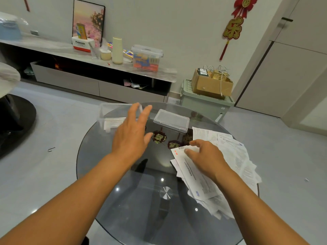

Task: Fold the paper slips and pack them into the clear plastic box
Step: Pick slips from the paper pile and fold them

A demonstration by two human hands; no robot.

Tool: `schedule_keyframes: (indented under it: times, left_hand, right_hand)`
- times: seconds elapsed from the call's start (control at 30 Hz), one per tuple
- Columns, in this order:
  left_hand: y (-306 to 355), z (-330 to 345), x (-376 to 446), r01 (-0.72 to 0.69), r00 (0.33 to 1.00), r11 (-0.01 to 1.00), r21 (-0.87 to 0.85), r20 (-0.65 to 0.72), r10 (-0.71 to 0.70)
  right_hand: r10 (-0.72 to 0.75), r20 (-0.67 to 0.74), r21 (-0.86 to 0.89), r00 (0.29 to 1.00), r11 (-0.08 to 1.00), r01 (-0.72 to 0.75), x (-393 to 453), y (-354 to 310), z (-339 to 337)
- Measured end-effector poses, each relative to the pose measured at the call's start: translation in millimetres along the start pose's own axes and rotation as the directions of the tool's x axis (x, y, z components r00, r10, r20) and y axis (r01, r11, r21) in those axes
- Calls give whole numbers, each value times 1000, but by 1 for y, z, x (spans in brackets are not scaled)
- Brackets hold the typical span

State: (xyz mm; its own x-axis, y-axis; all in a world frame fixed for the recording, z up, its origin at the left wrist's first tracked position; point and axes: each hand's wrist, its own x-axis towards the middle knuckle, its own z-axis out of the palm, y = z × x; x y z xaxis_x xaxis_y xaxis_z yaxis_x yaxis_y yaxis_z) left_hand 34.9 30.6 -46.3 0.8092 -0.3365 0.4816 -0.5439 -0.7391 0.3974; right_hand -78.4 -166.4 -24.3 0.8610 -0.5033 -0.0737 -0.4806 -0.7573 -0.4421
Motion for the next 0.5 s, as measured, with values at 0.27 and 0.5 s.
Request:
schedule_keyframes:
  times: [0.27,0.5]
  left_hand:
    - [7,37,-22,-130,918,949,-288,326,224]
    - [9,38,-34,-143,864,925,-351,412,290]
  right_hand:
    - [89,110,-183,990,981,-68,-27,2,34]
    - [-61,6,-147,998,987,62,-30,12,39]
